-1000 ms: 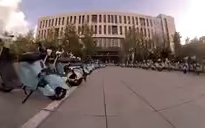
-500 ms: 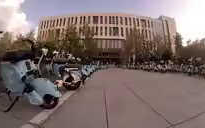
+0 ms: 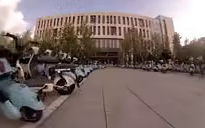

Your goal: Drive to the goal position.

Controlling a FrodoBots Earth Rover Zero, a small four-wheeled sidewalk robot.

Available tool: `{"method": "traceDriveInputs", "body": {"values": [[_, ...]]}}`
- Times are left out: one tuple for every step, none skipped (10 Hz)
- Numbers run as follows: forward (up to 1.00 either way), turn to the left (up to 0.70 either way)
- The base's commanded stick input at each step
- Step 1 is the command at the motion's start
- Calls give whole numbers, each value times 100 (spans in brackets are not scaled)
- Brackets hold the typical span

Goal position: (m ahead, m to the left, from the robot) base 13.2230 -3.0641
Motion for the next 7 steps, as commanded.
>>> {"method": "traceDriveInputs", "body": {"values": [[70,0],[70,0],[70,0],[70,0],[70,0],[70,0],[70,0]]}}
